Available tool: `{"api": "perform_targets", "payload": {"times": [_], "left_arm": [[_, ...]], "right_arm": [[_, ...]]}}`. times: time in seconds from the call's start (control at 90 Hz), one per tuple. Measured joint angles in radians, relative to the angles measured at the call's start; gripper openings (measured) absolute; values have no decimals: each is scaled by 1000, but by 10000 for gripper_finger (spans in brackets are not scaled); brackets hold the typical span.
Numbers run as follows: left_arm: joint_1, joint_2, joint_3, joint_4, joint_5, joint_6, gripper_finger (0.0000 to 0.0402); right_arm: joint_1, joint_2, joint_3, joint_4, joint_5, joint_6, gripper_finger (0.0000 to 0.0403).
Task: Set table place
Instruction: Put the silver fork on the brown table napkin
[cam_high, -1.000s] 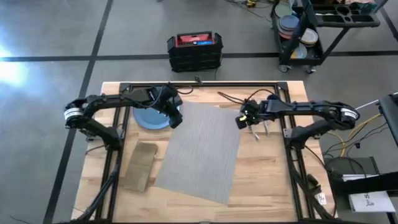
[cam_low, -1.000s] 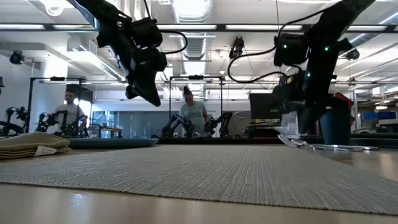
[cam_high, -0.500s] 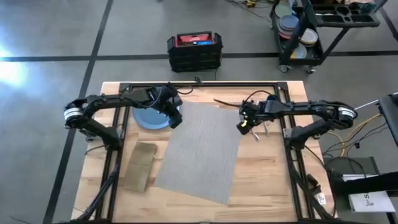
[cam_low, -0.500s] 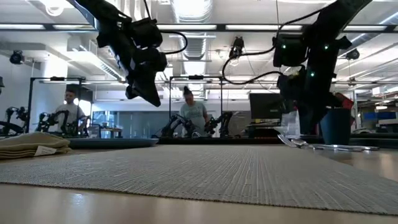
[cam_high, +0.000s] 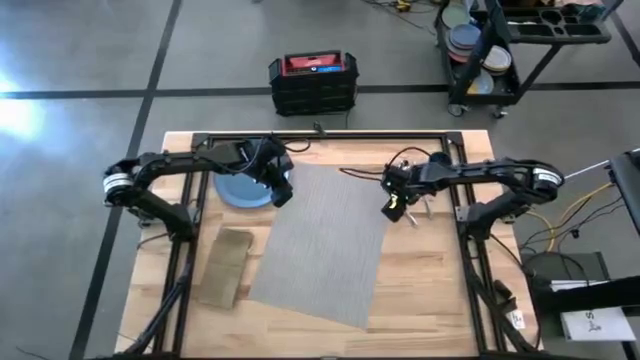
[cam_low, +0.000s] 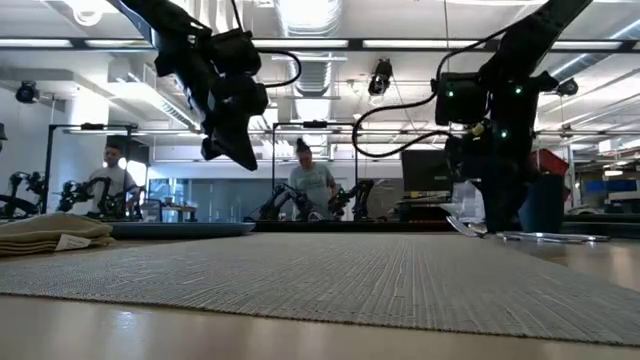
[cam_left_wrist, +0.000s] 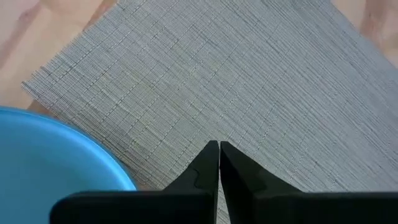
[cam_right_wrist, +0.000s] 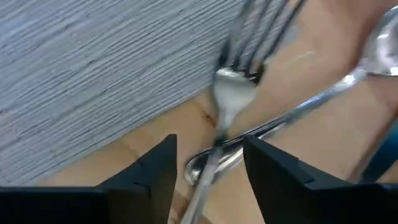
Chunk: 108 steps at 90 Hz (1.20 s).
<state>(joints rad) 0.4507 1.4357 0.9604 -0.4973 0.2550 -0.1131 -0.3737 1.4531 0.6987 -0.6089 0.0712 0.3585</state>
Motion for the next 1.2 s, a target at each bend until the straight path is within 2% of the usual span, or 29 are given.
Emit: {"api": "perform_targets", "payload": {"times": [0.367, 0.544, 0.8, 1.056, 1.2], "left_arm": [[0, 0, 0, -15, 0, 0, 0], [0, 0, 0, -14, 0, 0, 0], [1, 0, 0, -13, 0, 0, 0], [1, 0, 0, -11, 0, 0, 0], [1, 0, 0, -10, 0, 0, 0]], "right_arm": [[1, 68, 4, 27, -1, 54, 88], [2, 54, 2, 31, 6, 111, 10], [0, -25, -3, 36, 24, 158, 0], [7, -136, -2, 50, -38, 205, 0], [48, -187, 1, 107, -80, 251, 0]]}}
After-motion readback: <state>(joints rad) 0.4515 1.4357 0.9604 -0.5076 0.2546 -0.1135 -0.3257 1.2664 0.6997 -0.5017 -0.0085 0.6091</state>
